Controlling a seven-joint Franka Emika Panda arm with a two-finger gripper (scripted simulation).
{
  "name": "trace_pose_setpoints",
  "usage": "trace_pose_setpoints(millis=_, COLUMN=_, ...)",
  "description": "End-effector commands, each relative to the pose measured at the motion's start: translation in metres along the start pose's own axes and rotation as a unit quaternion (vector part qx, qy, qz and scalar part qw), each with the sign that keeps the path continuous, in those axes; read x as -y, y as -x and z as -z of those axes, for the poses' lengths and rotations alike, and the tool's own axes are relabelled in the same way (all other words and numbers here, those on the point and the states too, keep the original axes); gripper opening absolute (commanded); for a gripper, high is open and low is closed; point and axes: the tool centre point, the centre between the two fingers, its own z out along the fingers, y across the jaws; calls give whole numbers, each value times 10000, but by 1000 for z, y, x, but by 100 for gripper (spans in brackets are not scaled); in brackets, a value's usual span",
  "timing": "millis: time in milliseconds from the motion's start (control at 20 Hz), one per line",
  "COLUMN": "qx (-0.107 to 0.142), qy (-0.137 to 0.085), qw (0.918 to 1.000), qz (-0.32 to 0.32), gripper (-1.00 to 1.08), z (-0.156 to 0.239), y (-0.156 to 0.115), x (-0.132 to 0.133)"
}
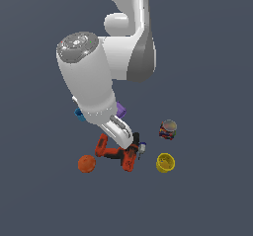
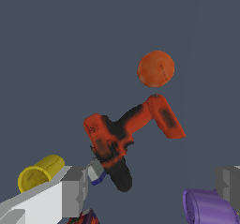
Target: Pick up a designated object from a clutter of objects.
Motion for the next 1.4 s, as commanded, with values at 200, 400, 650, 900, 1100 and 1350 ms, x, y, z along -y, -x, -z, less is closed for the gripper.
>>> trace_pose_setpoints(millis=200, qx=-33, qy=29, qw=9939, qz=-1102, gripper=100, z=-31, y=-35, x=-9)
trace_pose_setpoints(millis=400, qx=-68, qy=56, qw=9844, qz=-1759, gripper=100, z=-51, y=-55, x=-17)
trace_pose_setpoints(millis=650, qx=-128, qy=93, qw=9669, qz=-2548, gripper=100, z=-76, y=-79, x=-28)
trace_pose_setpoints(millis=900, qx=-190, qy=125, qw=9485, qz=-3159, gripper=100, z=-97, y=-97, x=-38)
trace_pose_setpoints(millis=1100, qx=-229, qy=142, qw=9365, qz=-3495, gripper=100, z=-109, y=-107, x=-44)
trace_pose_setpoints(millis=1350, qx=-261, qy=154, qw=9270, qz=-3738, gripper=100, z=-118, y=-114, x=-49)
